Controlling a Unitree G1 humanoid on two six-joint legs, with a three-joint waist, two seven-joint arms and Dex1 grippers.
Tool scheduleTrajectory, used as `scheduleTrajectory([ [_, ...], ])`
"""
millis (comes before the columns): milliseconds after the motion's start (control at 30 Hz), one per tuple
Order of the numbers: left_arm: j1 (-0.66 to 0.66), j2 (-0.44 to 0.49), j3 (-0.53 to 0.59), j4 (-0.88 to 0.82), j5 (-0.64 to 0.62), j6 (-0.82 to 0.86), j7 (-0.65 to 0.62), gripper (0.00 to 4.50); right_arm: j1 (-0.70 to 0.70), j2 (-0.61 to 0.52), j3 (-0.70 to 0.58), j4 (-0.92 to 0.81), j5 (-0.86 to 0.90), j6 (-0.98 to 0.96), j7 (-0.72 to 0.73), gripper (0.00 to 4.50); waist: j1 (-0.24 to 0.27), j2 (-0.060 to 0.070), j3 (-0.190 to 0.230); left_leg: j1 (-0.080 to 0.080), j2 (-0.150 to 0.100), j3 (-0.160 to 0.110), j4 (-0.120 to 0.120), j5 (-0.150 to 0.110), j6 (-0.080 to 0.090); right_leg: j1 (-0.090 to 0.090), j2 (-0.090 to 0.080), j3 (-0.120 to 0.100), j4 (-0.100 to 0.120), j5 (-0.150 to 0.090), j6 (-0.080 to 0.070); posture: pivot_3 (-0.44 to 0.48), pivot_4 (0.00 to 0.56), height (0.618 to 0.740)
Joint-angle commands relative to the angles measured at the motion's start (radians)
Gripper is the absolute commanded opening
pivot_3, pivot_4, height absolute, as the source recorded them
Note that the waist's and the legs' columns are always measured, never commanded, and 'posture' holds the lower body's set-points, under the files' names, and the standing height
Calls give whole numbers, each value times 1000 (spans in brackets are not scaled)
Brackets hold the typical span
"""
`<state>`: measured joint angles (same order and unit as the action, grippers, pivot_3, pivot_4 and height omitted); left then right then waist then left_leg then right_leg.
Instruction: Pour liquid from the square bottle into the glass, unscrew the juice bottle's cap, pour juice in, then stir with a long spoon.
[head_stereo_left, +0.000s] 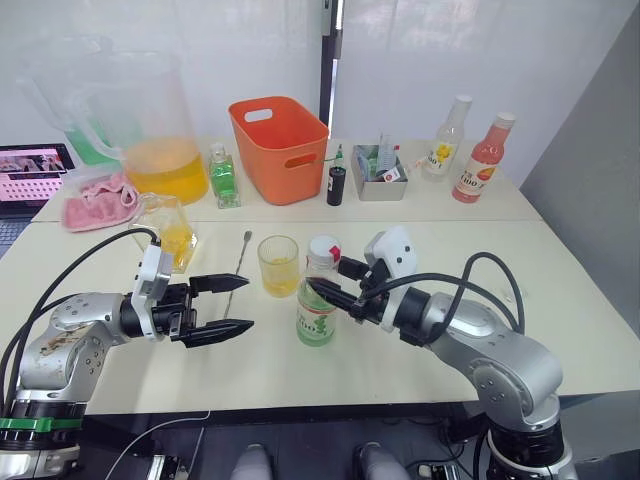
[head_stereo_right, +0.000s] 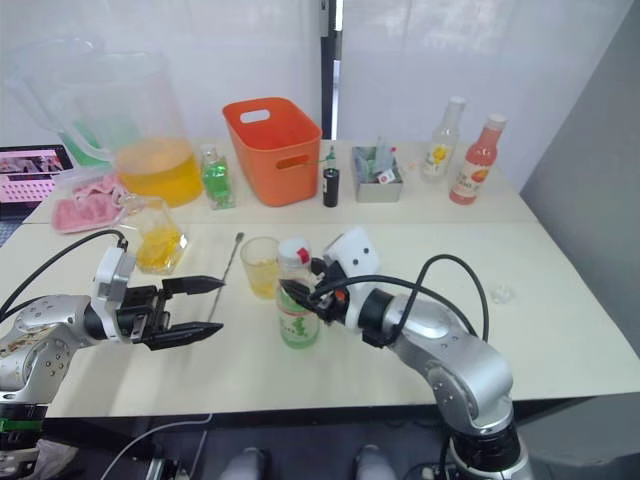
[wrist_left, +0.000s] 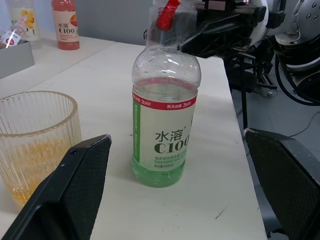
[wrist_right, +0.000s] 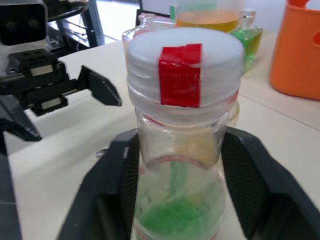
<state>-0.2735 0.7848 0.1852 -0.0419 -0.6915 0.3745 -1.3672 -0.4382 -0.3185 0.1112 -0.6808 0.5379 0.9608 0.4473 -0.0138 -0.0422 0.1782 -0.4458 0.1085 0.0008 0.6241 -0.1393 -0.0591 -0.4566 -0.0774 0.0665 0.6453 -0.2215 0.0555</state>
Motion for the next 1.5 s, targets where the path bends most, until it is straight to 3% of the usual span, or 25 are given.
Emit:
scheduleTrajectory([
  [33, -12, 4, 20, -31, -15, 6, 7, 4500, -3, -55, -35, -8, 43, -34, 68, 3929, 0, 0, 0, 0, 0, 0, 0, 0, 0, 0, 0, 0, 0, 0, 0, 0, 150, 703],
  [100, -14, 2, 22, -38, -22, 11, 12, 4500, -9, -116, -86, 6, 80, -52, 140, 4475, 3, 0, 0, 0, 0, 0, 0, 0, 0, 0, 0, 0, 0, 0, 0, 0, 150, 703],
  [567, -60, 2, 21, -35, -40, 42, 10, 4500, 2, -418, -353, 130, 279, -172, 473, 4475, 2, 0, 0, 0, 0, 0, 0, 0, 0, 1, 0, 0, -2, 0, 0, 0, 150, 703],
  [633, -76, 26, 13, -44, -59, 113, 24, 4500, 12, -449, -395, 135, 325, -161, 497, 4475, 2, 0, 0, 0, 0, 0, 0, 0, 0, 1, 0, 0, -2, 0, 0, 0, 150, 703],
  [900, -184, 59, 27, -93, -135, 301, 124, 4500, 32, -546, -487, 156, 382, -156, 504, 4475, 2, -1, 0, 0, 0, 0, 1, 0, 0, 1, 0, 0, -2, 0, 1, 0, 150, 703],
  [1233, -270, 20, -37, -234, -66, 343, 335, 4500, 9, -560, -478, 163, 412, -156, 433, 4475, 1, -1, 0, 0, 0, 0, 0, 0, 0, 1, 0, 1, -2, 0, 1, 0, 150, 703],
  [1500, -301, 25, -131, -258, -68, 372, 267, 4500, 16, -565, -481, 136, 440, -145, 381, 4475, 2, -1, 0, 0, -1, 0, 1, 0, 0, 2, 0, 2, -2, 1, 2, 0, 150, 703],
])
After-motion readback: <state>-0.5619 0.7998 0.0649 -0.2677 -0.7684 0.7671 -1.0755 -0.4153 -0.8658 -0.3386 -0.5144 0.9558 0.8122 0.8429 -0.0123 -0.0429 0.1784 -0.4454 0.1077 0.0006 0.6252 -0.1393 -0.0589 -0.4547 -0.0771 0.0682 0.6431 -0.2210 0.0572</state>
